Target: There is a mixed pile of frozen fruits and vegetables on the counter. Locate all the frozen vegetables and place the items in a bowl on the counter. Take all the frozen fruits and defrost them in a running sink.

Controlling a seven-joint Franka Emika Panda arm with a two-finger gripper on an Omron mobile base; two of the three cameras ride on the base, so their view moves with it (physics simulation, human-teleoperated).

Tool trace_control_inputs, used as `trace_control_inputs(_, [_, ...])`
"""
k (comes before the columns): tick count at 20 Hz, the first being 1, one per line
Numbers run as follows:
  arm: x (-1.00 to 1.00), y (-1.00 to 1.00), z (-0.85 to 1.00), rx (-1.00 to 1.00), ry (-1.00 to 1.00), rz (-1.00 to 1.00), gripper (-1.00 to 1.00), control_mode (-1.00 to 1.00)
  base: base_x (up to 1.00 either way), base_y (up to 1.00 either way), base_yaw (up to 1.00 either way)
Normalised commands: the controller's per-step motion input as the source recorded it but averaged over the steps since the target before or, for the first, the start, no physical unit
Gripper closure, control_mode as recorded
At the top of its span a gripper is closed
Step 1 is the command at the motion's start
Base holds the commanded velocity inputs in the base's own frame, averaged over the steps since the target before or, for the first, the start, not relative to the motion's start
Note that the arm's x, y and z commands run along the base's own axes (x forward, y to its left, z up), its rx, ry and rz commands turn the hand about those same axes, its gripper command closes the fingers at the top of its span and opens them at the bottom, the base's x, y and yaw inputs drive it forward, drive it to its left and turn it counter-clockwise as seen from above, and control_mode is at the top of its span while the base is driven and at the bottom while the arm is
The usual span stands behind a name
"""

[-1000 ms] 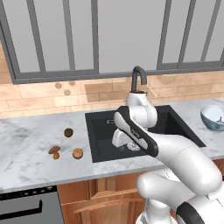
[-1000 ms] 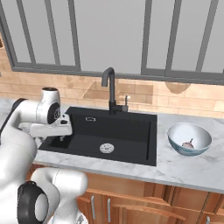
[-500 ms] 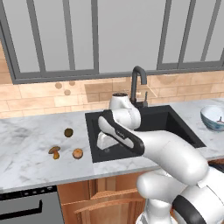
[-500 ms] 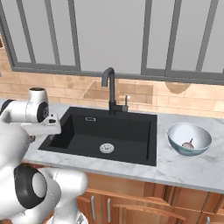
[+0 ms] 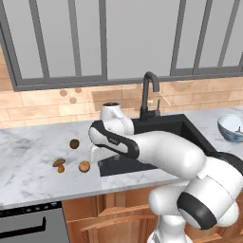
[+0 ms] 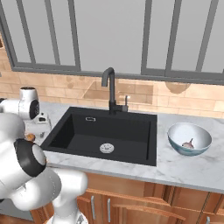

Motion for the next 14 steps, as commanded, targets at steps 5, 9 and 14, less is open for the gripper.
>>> trace_control_inputs(5, [0.16, 0.54, -0.06, 0.0, 0.04, -0.01, -1.0, -1.0, 0.0, 0.0, 0.0])
trace_control_inputs(9, [0.16, 0.45, -0.04, 0.01, 0.02, -0.04, -1.0, -1.0, 0.0, 0.0, 0.0])
trace_control_inputs(14, [0.23, 0.4, -0.09, 0.0, 0.01, -0.07, -1.0, -1.0, 0.0, 0.0, 0.0])
